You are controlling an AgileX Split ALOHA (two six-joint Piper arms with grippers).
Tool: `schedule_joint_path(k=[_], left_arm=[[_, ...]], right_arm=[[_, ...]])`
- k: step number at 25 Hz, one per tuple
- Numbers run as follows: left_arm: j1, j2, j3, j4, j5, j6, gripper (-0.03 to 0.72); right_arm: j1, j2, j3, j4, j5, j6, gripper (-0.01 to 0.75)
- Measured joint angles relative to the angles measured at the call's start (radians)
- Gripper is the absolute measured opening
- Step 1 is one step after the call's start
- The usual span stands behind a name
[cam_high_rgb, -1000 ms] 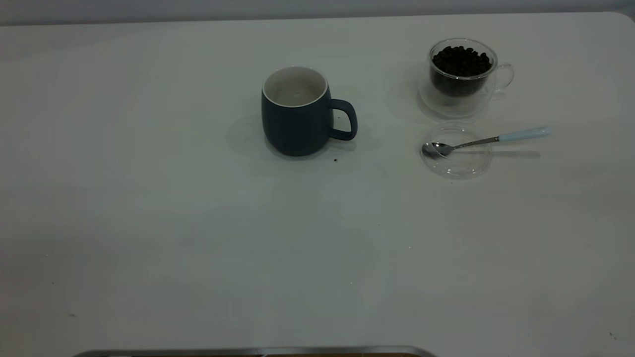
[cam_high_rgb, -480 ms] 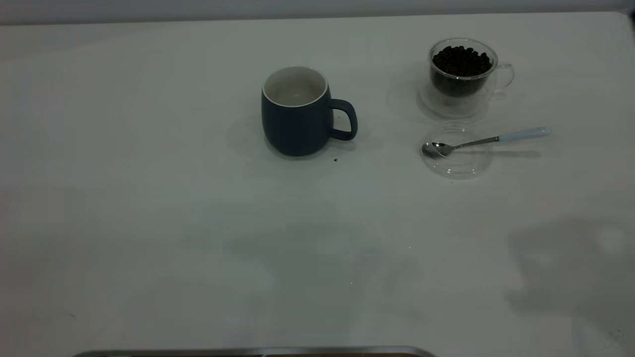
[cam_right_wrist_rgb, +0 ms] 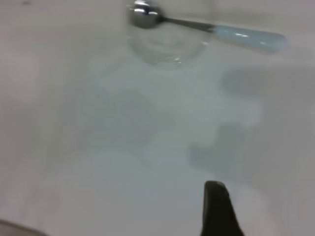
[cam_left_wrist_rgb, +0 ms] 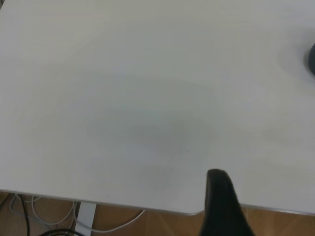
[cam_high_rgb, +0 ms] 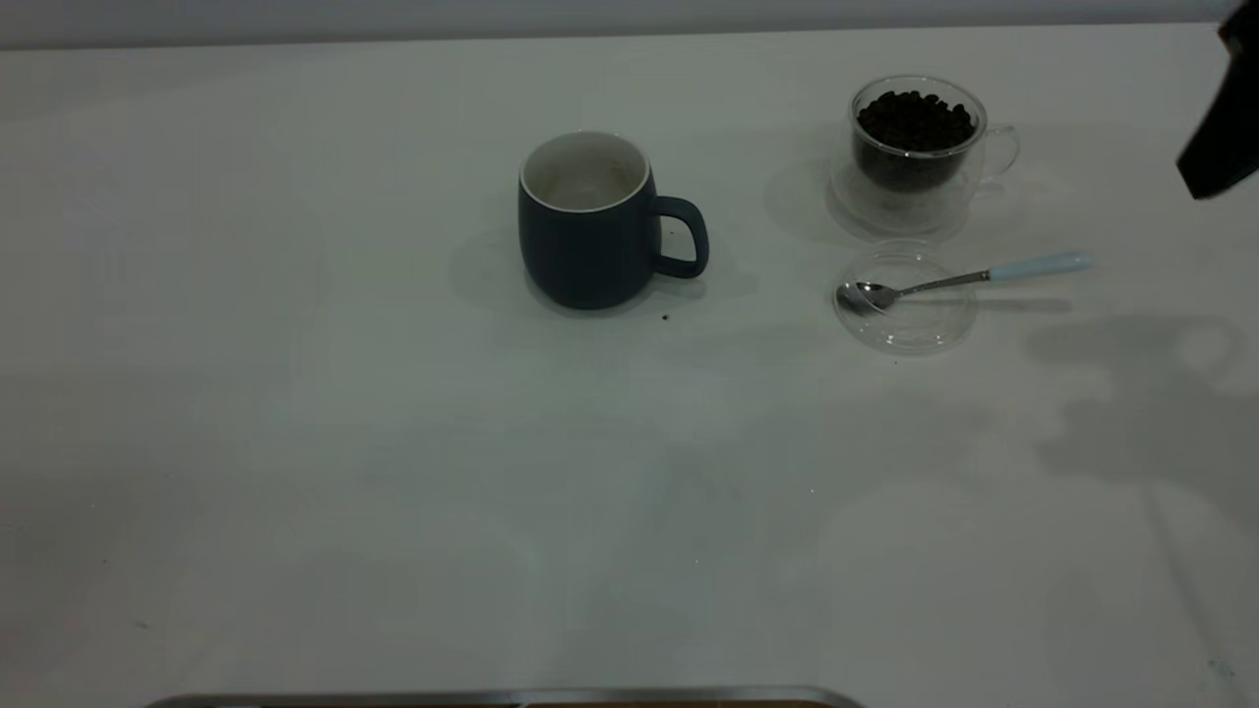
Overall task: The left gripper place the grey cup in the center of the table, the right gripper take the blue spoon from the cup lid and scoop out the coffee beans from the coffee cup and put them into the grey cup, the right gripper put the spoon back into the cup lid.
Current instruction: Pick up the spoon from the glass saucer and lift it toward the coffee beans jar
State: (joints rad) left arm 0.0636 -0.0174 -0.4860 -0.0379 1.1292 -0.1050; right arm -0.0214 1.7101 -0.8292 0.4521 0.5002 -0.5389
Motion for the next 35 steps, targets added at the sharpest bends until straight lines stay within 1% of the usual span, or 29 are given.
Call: schedule_joint_path(k=[2,5,8,10,11,18,28,35], left_arm=[[0.0,0.0,0.0,0.0,0.0,0.0,0.514],[0.0,0.0,0.0,0.0,0.0,0.001,0.514],[0.0,0.0,0.0,0.0,0.0,0.001,0.514],[0.0,0.0,0.0,0.0,0.0,0.001,0.514],[0.0,0.0,0.0,0.0,0.0,0.001,0.514],[0.0,0.0,0.0,0.0,0.0,0.001,0.514],[0.0,0.0,0.0,0.0,0.0,0.001,0.514],[0.0,0.0,0.0,0.0,0.0,0.001,0.514]], right_arm=[[-0.058,0.075,-0.046,0.082,0.015,-0.096,0.507],[-0.131,0.201,-0.114,0.269,0.048,-0.274,0.507],[-0.196,0.327,-0.196,0.454,0.137,-0.449,0.507],[-0.226,0.4,-0.248,0.531,0.201,-0.528,0.507],[-0.233,0.433,-0.273,0.547,0.216,-0.556,0.507],[-0.239,0.551,-0.386,0.571,0.259,-0.589,0.507],[-0.278,0.659,-0.438,0.577,0.304,-0.599,0.507],[-0.282,0.736,-0.468,0.656,0.363,-0.655,0.507]])
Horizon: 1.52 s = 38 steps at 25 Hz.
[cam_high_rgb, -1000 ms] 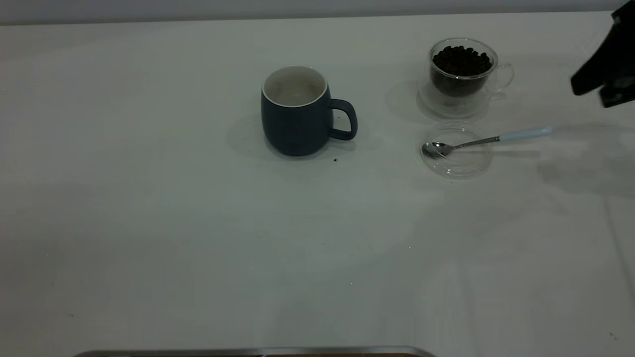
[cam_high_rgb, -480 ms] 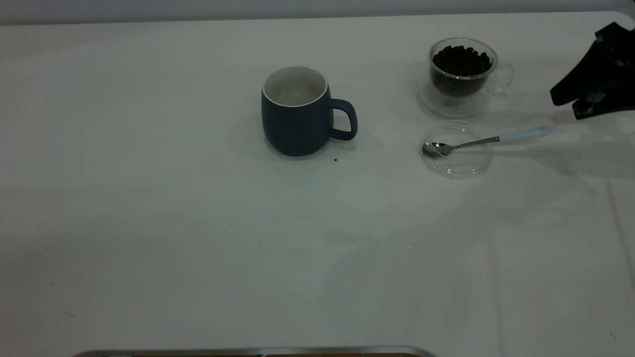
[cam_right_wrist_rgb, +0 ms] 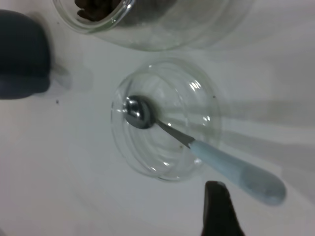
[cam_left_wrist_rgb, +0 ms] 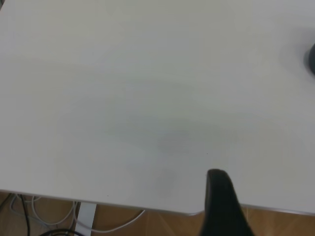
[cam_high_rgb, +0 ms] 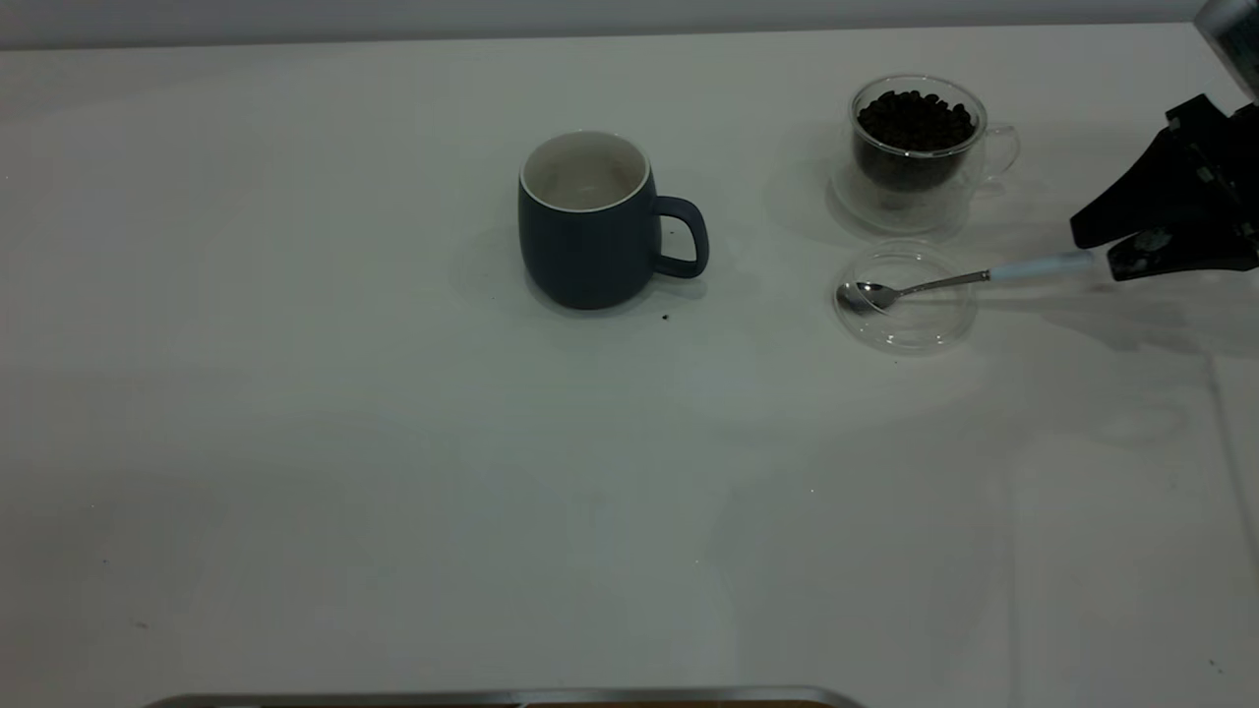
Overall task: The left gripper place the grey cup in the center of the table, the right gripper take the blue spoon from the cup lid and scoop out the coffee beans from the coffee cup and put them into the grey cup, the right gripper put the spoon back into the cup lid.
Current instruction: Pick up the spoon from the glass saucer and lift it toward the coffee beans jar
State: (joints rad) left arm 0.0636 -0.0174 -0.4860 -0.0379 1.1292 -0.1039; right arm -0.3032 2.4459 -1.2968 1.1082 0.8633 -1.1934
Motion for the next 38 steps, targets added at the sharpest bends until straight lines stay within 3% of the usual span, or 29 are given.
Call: schedule_joint_path(k=[10,24,38], left_arm=[[0.0,0.0,0.0,0.0,0.0,-0.002,0.514],[0.0,0.0,0.0,0.0,0.0,-0.002,0.514],[0.0,0.0,0.0,0.0,0.0,-0.001,0.514]], right_arm=[[-0.001,0.031,-0.002,0.078,0.045,-0.07,0.554],[-0.001,0.083,-0.003,0.124,0.138,-0.116,0.559],[-0.001,0.107,-0.004,0.163,0.136,-0.119,0.557]])
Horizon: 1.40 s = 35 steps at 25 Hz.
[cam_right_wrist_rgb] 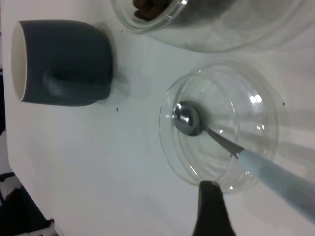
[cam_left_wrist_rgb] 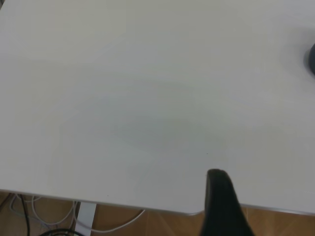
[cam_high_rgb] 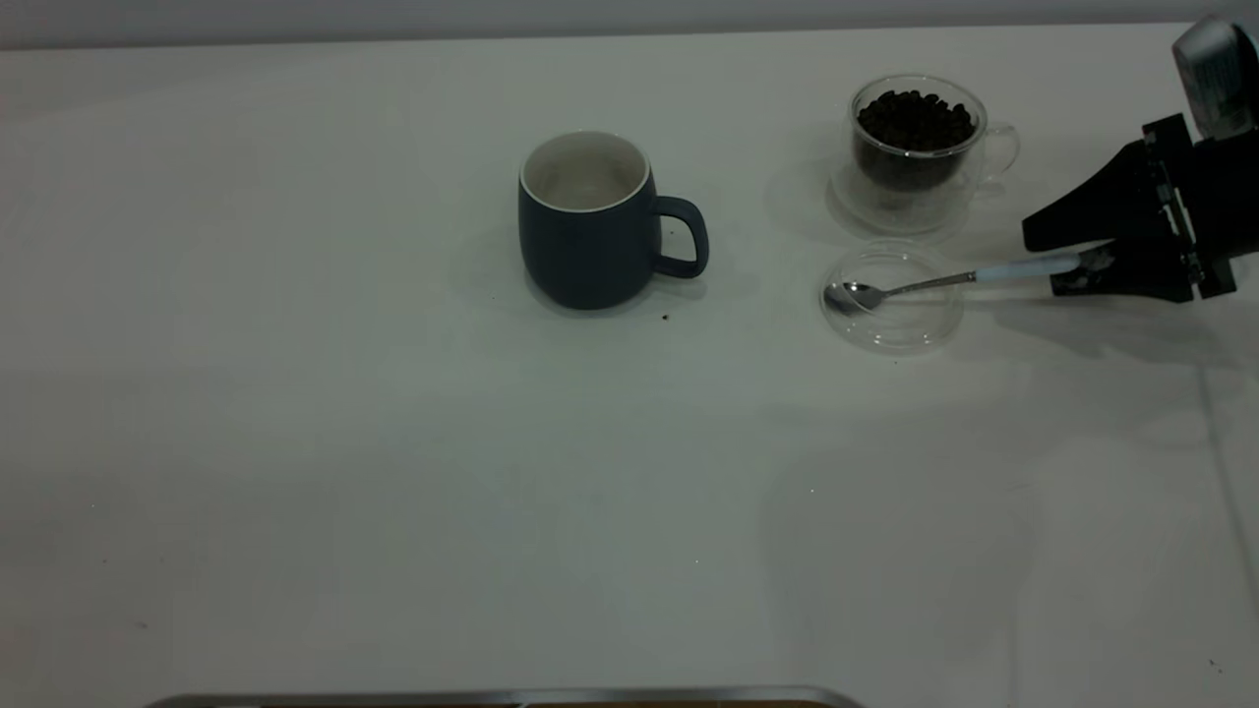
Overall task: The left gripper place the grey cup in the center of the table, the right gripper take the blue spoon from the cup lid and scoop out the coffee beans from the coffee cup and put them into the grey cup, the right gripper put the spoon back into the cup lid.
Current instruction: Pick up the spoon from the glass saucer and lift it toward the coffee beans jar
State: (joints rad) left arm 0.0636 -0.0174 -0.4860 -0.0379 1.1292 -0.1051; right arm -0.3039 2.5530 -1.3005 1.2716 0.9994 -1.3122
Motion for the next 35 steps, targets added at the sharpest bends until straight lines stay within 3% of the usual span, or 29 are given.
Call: schedule_joint_path(k=[21,25,28,33,35], left_arm=[[0.0,0.0,0.0,0.0,0.0,0.001,0.514],[0.0,0.0,0.0,0.0,0.0,0.001,0.514],[0.0,0.0,0.0,0.0,0.0,0.001,0.514],[0.0,0.0,0.0,0.0,0.0,0.001,0.514],[0.0,0.0,0.0,0.0,0.0,-0.001,0.514]], right_arm=[[0.01,0.033,-0.001,0.058,0.009,-0.025,0.531],[0.014,0.033,-0.001,0.057,0.014,-0.032,0.452],[0.014,0.034,-0.001,0.052,0.025,-0.046,0.357],[0.014,0.034,-0.001,0.038,0.057,-0.053,0.133],[0.013,0.034,-0.001,0.036,0.078,-0.057,0.106]])
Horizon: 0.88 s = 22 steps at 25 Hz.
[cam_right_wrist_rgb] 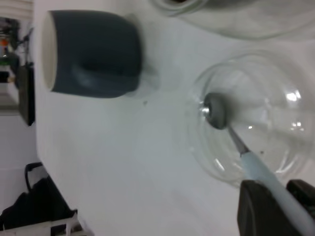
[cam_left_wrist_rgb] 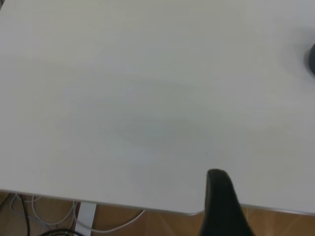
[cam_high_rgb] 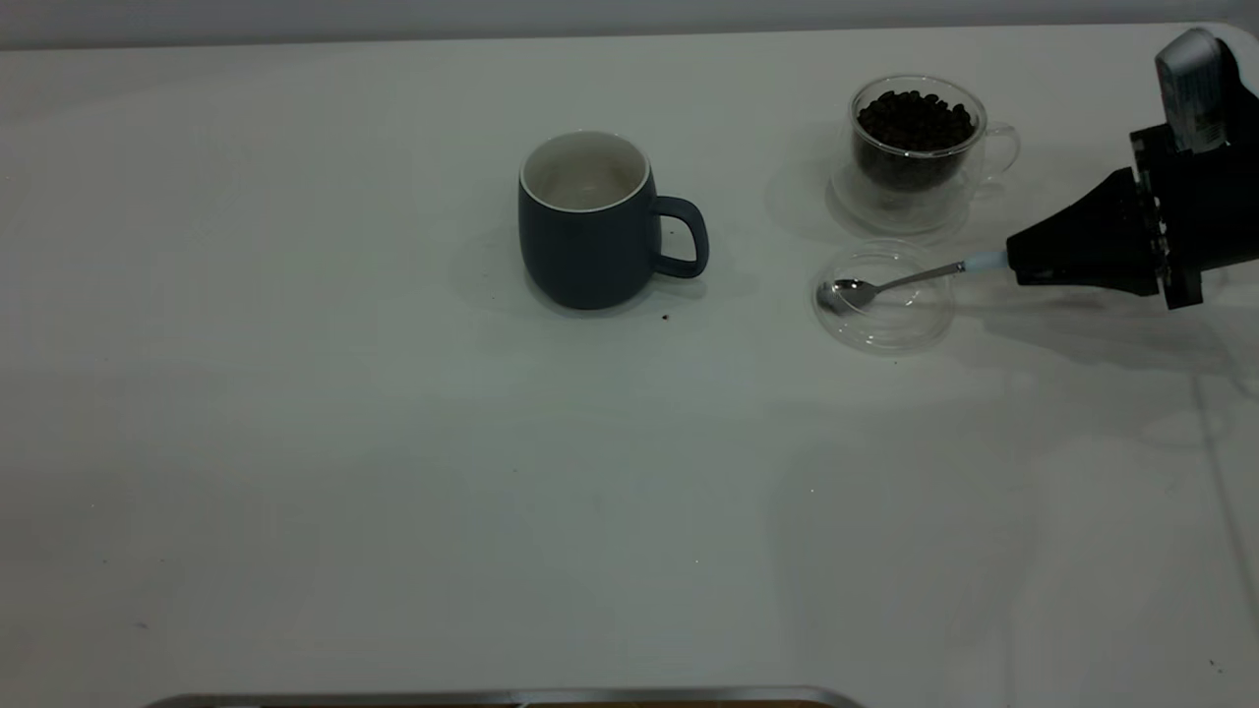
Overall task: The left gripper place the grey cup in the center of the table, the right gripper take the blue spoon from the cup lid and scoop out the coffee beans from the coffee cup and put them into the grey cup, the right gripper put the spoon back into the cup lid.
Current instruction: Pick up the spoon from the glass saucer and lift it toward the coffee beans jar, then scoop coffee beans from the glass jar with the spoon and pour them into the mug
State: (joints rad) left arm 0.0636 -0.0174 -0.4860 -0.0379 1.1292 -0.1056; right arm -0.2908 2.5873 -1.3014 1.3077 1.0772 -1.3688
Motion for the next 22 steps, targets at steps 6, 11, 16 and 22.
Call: schedule_joint_path(k=[6,11,16,22], left_arm=[[0.0,0.0,0.0,0.0,0.0,-0.001,0.514],[0.0,0.0,0.0,0.0,0.0,-0.001,0.514],[0.0,0.0,0.0,0.0,0.0,-0.001,0.514],[0.0,0.0,0.0,0.0,0.0,-0.001,0.514]], right_arm=[[-0.026,0.001,0.0,-0.003,0.039,-0.001,0.106],[-0.054,-0.023,0.0,-0.013,0.056,-0.001,0.106],[-0.058,-0.077,-0.011,-0.033,0.061,0.045,0.106],[-0.023,-0.192,-0.109,-0.087,0.072,0.172,0.106]])
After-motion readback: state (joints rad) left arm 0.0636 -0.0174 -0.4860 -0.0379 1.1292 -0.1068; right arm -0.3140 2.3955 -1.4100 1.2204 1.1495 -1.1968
